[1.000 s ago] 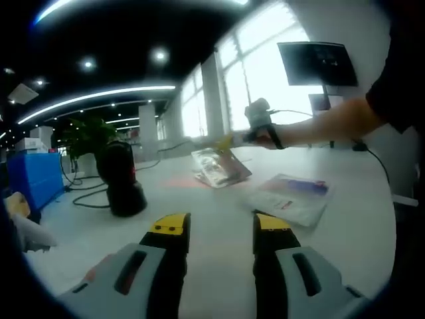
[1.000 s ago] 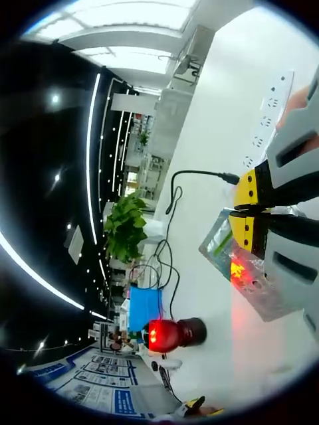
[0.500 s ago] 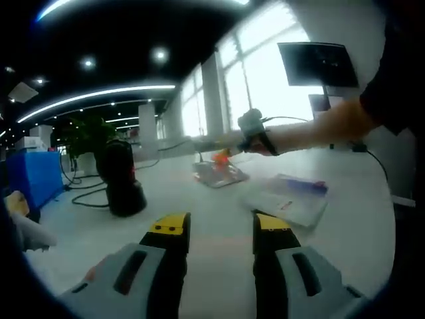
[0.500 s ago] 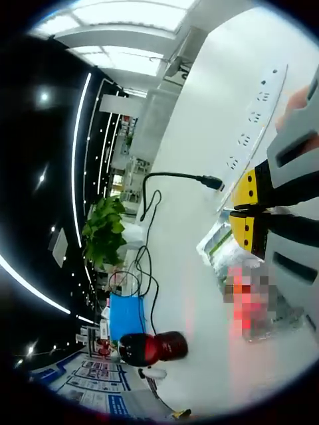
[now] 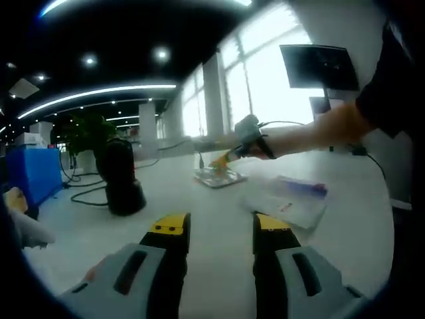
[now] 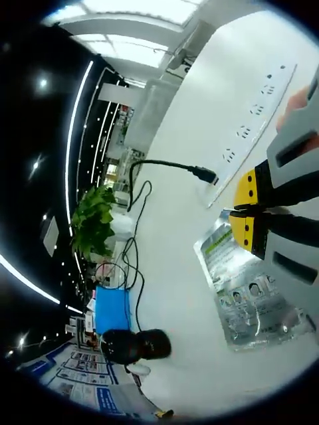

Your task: Clip sheet goods on table flip sheet goods clip sheet goods scan sheet goods put sheet goods back to table

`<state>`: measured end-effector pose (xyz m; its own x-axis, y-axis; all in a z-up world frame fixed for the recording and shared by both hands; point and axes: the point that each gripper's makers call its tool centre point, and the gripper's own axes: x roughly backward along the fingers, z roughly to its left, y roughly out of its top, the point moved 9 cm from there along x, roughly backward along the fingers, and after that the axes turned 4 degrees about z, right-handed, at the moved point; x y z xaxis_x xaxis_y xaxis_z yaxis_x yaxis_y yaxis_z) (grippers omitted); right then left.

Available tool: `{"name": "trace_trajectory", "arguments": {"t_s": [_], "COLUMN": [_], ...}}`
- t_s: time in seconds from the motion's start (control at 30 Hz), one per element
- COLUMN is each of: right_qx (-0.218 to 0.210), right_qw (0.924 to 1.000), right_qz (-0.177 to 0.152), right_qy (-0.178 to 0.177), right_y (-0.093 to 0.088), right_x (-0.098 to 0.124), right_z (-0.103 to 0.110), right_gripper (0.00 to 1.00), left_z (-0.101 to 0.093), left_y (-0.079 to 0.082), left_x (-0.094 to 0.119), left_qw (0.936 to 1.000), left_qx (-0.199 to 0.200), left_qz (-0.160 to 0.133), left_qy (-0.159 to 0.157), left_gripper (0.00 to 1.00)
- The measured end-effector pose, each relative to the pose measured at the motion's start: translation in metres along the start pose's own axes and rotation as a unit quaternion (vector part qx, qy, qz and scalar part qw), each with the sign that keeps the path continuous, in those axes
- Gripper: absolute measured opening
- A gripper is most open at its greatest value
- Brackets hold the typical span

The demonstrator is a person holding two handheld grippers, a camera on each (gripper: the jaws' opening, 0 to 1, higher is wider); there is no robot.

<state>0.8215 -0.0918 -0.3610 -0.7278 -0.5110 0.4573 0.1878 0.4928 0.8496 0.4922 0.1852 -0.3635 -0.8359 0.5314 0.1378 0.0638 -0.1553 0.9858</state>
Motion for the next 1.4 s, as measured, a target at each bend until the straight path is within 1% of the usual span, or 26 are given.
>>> {"name": "trace_trajectory", "arguments": {"t_s": [0.13,0.23,0.33,0.47,0.6,0.63,0.7,0.8,0.87,0.93,0.97,1.03,1.1,1.13,1.27,1.4], "right_qx": [-0.002,0.005,0.004,-0.025,-0.065,-0.071,-0.073,-0.078,-0.077,-0.069,-0.064,-0.059,-0.053,-0.05,-0.035,-0.039], "right_qw": [1.0,1.0,1.0,0.9995,0.997,0.9964,0.9958,0.9951,0.9951,0.9946,0.9945,0.9946,0.9948,0.9949,0.997,0.9974], "right_qz": [-0.007,-0.005,-0.004,-0.01,-0.033,-0.038,-0.049,-0.06,-0.063,-0.074,-0.077,-0.074,-0.068,-0.068,-0.044,-0.031], "right_qy": [0.001,-0.002,-0.008,-0.014,-0.027,-0.024,-0.025,-0.011,0.001,0.025,0.028,0.043,0.055,0.056,0.054,0.052], "right_y": [-0.002,-0.003,-0.006,-0.008,-0.005,-0.004,0.001,0.008,0.01,0.011,0.01,0.009,0.008,0.007,-0.001,-0.008], "right_x": [0.0,-0.001,-0.002,0.001,0.008,0.011,0.016,0.019,0.019,0.017,0.018,0.016,0.012,0.012,0.008,0.007], "right_z": [-0.004,-0.004,-0.008,-0.011,-0.019,-0.021,-0.022,-0.016,-0.009,-0.001,0.006,0.021,0.031,0.034,0.034,0.028], "right_gripper": [0.0,0.0,0.03,0.05,0.07,0.08,0.13,0.22,0.25,0.29,0.3,0.37,0.48,0.5,0.5,0.5], "left_z": [0.0,0.0,0.0,0.0,0.001,0.0,0.0,0.0,0.001,0.001,0.001,0.001,0.0,0.0,0.001,0.001], "left_y": [0.0,0.001,0.001,0.001,0.001,0.001,0.001,0.001,0.001,0.0,0.0,0.0,0.0,0.0,0.0,0.001], "left_x": [0.0,0.0,0.0,0.0,0.0,0.0,0.0,0.0,0.0,-0.001,-0.001,-0.001,-0.001,-0.001,0.0,0.0], "left_qw": [1.0,1.0,1.0,1.0,1.0,1.0,1.0,1.0,1.0,1.0,1.0,1.0,1.0,1.0,1.0,1.0], "left_qx": [0.003,0.003,0.004,0.003,0.005,0.004,0.003,0.002,0.003,0.003,0.002,0.002,0.001,0.001,0.005,0.004], "left_qz": [0.0,-0.001,-0.001,-0.001,-0.002,-0.002,-0.001,-0.001,0.0,0.001,0.001,0.001,0.001,0.001,-0.001,-0.001], "left_qy": [0.0,-0.001,-0.002,-0.002,-0.002,-0.003,-0.004,-0.004,-0.003,-0.003,-0.003,-0.003,-0.003,-0.003,-0.001,-0.003], "left_gripper": [0.3,0.3,0.3,0.3,0.3,0.3,0.3,0.3,0.3,0.3,0.3,0.3,0.3,0.3,0.3,0.3]}}
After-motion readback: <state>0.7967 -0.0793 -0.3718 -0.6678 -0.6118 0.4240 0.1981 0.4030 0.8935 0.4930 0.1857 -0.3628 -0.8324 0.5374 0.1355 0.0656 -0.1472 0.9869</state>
